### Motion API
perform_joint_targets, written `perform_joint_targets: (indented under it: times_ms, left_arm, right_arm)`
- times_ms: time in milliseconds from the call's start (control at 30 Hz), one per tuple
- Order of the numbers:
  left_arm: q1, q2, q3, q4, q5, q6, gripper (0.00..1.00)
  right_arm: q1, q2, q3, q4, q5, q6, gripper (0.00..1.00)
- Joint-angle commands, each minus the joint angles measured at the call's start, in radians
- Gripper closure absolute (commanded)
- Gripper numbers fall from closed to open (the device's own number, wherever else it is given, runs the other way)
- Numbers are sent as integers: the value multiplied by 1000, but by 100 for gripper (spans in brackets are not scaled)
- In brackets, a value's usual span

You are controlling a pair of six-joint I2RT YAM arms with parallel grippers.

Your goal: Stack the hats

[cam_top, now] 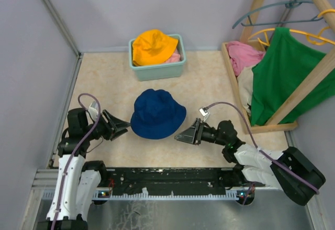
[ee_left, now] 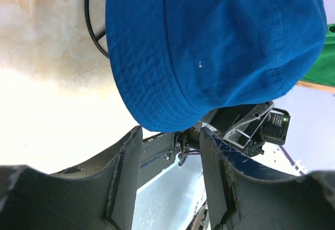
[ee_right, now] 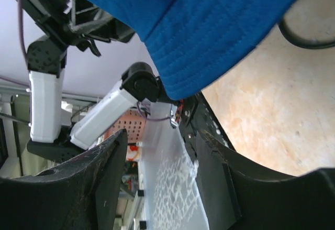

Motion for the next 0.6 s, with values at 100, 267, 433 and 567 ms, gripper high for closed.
perform_joint_targets:
  times_ms: [100,267,433,567]
  left_arm:
    - [4,84,35,22,12,-7,46]
    - [4,108,50,36,7,6,46]
    - [4,107,54,41,6,13,46]
    - [5,115,68,29,-7,31,46]
  right_arm:
    - [133,84,11,224,279,14,44]
    - [175,244,50,395,325,20,45]
    - [203,377,85,542,343,32,47]
    - [204,418,106,588,348,48,50]
